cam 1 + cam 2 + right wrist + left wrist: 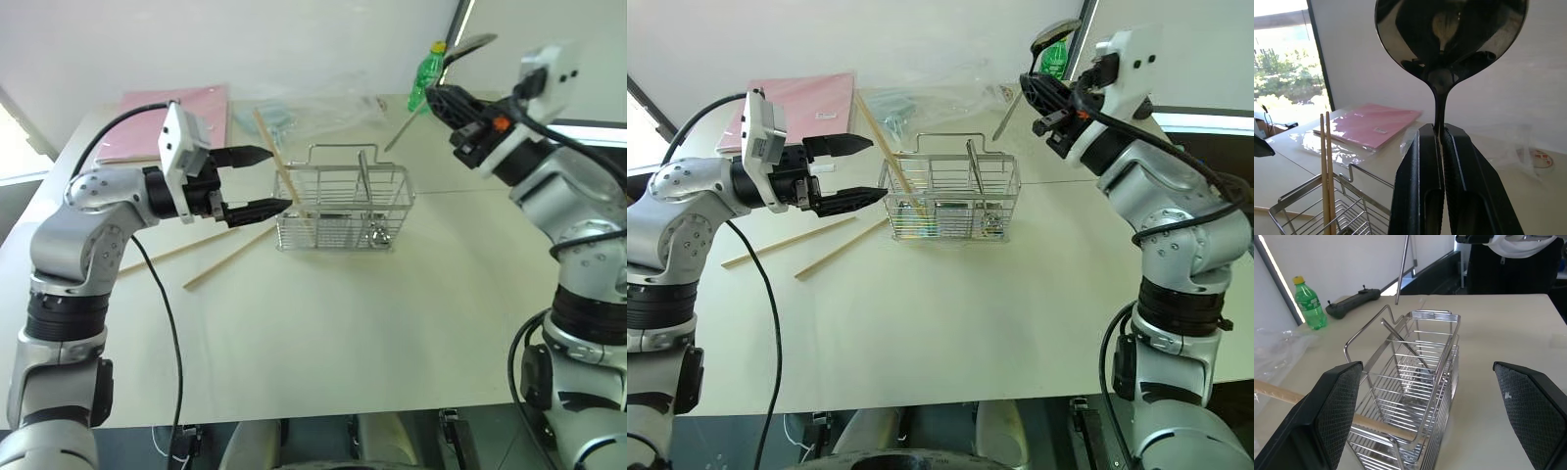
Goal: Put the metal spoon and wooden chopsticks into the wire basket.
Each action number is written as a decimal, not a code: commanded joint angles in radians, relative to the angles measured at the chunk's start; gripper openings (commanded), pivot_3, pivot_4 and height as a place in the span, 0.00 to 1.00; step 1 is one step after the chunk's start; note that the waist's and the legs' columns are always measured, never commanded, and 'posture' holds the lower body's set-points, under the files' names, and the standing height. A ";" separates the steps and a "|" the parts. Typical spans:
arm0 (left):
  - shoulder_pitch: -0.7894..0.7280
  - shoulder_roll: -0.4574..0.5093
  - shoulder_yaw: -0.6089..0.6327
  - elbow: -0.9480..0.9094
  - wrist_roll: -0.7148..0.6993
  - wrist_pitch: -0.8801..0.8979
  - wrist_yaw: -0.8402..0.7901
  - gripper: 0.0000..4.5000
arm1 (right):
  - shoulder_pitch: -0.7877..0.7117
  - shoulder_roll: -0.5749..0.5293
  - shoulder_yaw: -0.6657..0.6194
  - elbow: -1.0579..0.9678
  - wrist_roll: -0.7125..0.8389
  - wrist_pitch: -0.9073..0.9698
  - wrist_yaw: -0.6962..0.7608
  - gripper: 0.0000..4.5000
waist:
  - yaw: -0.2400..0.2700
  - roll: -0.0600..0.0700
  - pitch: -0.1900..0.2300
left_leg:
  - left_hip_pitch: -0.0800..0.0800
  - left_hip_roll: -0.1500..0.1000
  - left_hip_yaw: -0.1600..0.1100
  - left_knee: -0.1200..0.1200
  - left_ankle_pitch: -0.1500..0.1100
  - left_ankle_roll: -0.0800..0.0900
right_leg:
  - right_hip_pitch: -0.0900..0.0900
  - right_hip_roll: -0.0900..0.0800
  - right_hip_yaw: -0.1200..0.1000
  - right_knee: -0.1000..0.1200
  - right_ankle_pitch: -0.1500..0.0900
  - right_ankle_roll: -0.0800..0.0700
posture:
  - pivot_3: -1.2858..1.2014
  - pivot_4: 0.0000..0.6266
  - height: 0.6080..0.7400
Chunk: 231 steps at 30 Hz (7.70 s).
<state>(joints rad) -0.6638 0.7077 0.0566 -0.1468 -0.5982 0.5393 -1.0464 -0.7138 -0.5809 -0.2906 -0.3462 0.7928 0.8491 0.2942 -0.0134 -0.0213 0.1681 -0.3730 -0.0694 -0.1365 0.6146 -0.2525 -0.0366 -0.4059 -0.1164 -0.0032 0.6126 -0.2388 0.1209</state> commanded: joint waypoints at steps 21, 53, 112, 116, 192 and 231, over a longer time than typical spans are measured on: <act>-0.030 0.013 0.013 -0.014 0.003 -0.012 -0.017 1.00 | 0.192 0.035 0.077 -0.101 -0.071 -0.021 -0.018 0.87 | 0.001 0.000 0.000 | 0.000 0.000 0.000 0.000 0.000 0.000 | 0.000 0.000 0.000 0.000 0.000 0.000 | 0.52 0.24 0.86; -0.459 0.025 -0.314 1.281 0.675 -0.728 -0.313 1.00 | 0.480 -0.428 -0.196 -0.396 0.245 0.049 0.454 0.97 | 0.027 -0.004 0.000 | -0.002 0.000 0.002 0.002 -0.002 0.003 | 0.000 -0.002 -0.001 -0.003 0.000 0.002 | 0.52 0.24 0.86; -0.590 -0.158 -0.338 1.505 0.978 -0.703 -0.031 0.52 | 0.857 -0.511 -0.389 -0.572 0.535 -0.010 0.245 0.98 | 0.026 -0.011 0.001 | -0.002 0.000 0.001 0.008 -0.002 0.004 | 0.004 -0.002 -0.002 -0.001 0.001 0.006 | 0.52 0.24 0.86; -0.583 -0.166 -0.348 1.507 0.995 -0.691 -0.004 0.52 | 0.878 -0.512 -0.389 -0.589 0.512 -0.009 0.272 0.98 | 0.027 -0.011 0.001 | -0.002 0.000 0.001 0.008 -0.002 0.004 | 0.004 -0.002 -0.002 -0.001 0.001 0.006 | 0.52 0.24 0.86; -0.777 -0.366 0.233 0.788 0.193 -0.231 0.162 0.00 | 0.655 -0.501 -0.295 -0.457 0.514 -0.081 0.163 0.98 | 0.014 -0.013 0.003 | -0.001 -0.001 0.000 0.013 -0.003 0.004 | 0.008 -0.003 -0.003 -0.003 0.002 0.008 | 0.52 0.24 0.86; -0.503 -0.455 0.137 0.378 -0.026 0.061 0.304 0.77 | 0.638 -0.492 -0.304 -0.428 0.486 -0.079 0.129 0.98 | 0.027 -0.012 0.003 | -0.001 -0.001 -0.001 0.014 -0.003 0.004 | 0.010 -0.002 -0.003 -0.004 0.002 0.007 | 0.52 0.24 0.86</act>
<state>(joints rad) -1.1284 0.2329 0.1630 0.2594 -0.5979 0.5890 -0.7493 -0.0608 -1.0694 -0.5672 -0.7776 1.2799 0.7867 0.4243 0.0132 -0.0335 0.1707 -0.3743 -0.0703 -0.1375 0.6284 -0.2557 -0.0322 -0.3962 -0.1185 -0.0063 0.6086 -0.2367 0.1284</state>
